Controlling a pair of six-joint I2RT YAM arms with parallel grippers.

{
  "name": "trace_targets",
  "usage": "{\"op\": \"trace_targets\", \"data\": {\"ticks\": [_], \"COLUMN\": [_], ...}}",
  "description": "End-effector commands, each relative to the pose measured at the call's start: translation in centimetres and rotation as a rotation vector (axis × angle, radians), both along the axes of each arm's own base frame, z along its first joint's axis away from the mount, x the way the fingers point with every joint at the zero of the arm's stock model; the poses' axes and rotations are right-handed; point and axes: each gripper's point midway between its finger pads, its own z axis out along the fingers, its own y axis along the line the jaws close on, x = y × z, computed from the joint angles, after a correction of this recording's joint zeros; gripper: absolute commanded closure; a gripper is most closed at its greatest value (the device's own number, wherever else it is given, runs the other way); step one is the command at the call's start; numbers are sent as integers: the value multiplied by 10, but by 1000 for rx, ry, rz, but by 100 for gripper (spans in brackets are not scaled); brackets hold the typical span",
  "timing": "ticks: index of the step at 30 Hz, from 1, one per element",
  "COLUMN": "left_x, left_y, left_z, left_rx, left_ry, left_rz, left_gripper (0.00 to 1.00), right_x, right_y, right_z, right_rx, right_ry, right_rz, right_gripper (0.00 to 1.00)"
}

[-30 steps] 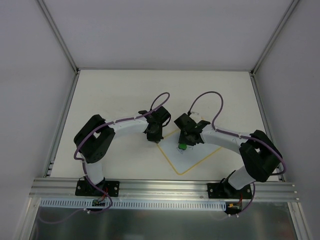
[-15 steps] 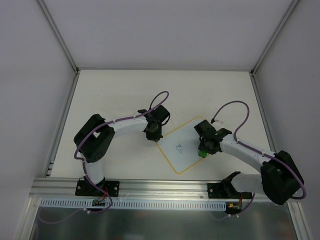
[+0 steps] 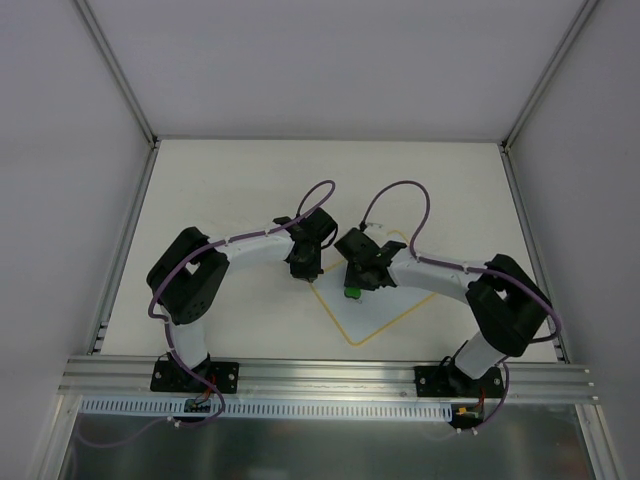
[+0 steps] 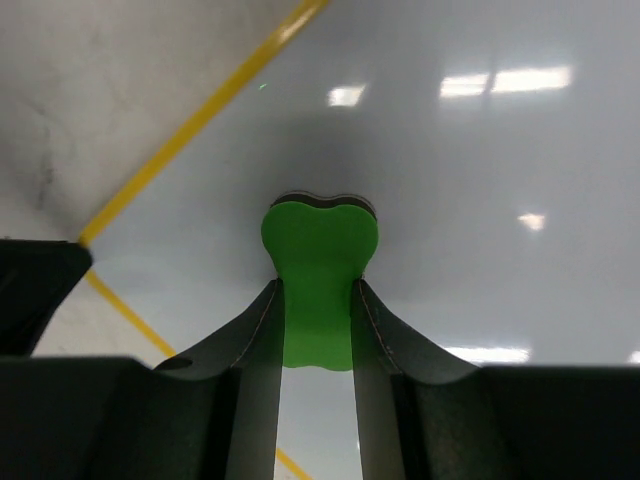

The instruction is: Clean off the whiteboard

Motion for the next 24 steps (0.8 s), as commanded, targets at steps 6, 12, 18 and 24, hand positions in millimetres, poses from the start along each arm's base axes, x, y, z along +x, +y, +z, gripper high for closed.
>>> {"op": "trace_targets", "data": {"ticks": [6, 12, 18, 24], "left_x": [-4, -1, 2, 3], "left_y": [6, 9, 12, 8], "left_z": [-12, -13, -12, -10], "left_rx": [27, 31, 27, 13], "left_ry": [33, 31, 26, 32], "left_rz": [12, 24, 33, 29], "left_gripper": [100, 100, 100, 100], "right_x": [-9, -20, -35, -34], "right_y": [22, -49, -95, -84], "right_z": [-13, -9, -5, -6], "right_rx": [25, -153, -184, -109], "right_ry": [47, 37, 48, 40], "right_rz": [38, -94, -181, -146], "right_gripper": [100, 100, 100, 100]}}
